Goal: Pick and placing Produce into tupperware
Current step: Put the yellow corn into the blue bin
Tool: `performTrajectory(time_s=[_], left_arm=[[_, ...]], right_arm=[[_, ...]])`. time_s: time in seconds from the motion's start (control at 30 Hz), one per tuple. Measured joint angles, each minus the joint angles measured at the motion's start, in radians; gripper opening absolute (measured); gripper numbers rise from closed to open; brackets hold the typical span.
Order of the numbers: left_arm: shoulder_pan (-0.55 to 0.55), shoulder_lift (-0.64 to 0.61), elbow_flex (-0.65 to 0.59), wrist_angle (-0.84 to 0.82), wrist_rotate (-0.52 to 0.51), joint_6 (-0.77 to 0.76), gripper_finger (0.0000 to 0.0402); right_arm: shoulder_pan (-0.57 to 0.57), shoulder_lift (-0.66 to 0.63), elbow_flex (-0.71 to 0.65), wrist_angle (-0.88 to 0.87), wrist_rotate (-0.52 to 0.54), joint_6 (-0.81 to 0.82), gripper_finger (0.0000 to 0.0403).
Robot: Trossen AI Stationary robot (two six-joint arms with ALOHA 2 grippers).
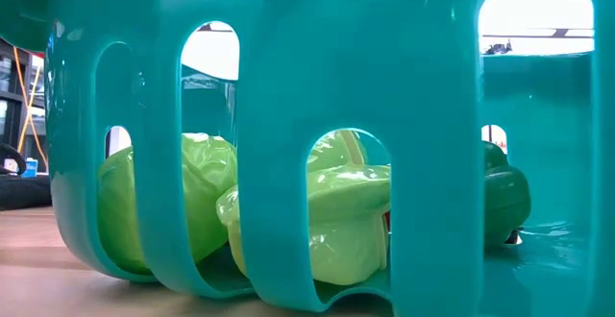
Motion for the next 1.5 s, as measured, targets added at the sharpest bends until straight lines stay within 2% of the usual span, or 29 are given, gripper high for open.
performTrajectory(time_s=[0.47,0.7,0.8,0.9,1.17,1.37,1.5], left_arm=[[0.000,-0.001,0.005,-0.012,-0.003,0.005,0.0150],[0.014,-0.003,0.157,-0.207,-0.010,0.006,0.0150],[0.020,-0.004,0.266,-0.344,-0.074,0.005,0.0150],[0.020,-0.004,0.376,-0.470,-0.181,0.004,0.0150],[0.019,-0.005,0.618,-0.691,-0.374,-0.052,0.0150],[0.019,-0.005,0.720,-0.866,-0.509,-0.157,0.0150],[0.016,-0.035,0.707,-0.893,-0.552,-0.215,0.0150]], right_arm=[[0.000,0.000,0.000,0.000,0.000,0.003,0.0270],[0.000,0.000,0.000,0.000,-0.001,0.003,0.0270],[0.000,0.000,0.000,0.000,-0.008,0.003,0.0270],[0.000,0.000,0.000,0.000,-0.015,0.003,0.0270],[0.000,0.000,0.000,0.000,-0.018,-0.006,0.0270],[0.000,0.000,0.000,0.000,-0.018,-0.008,0.0270],[0.000,0.000,0.000,0.000,-0.019,-0.008,0.0270]])
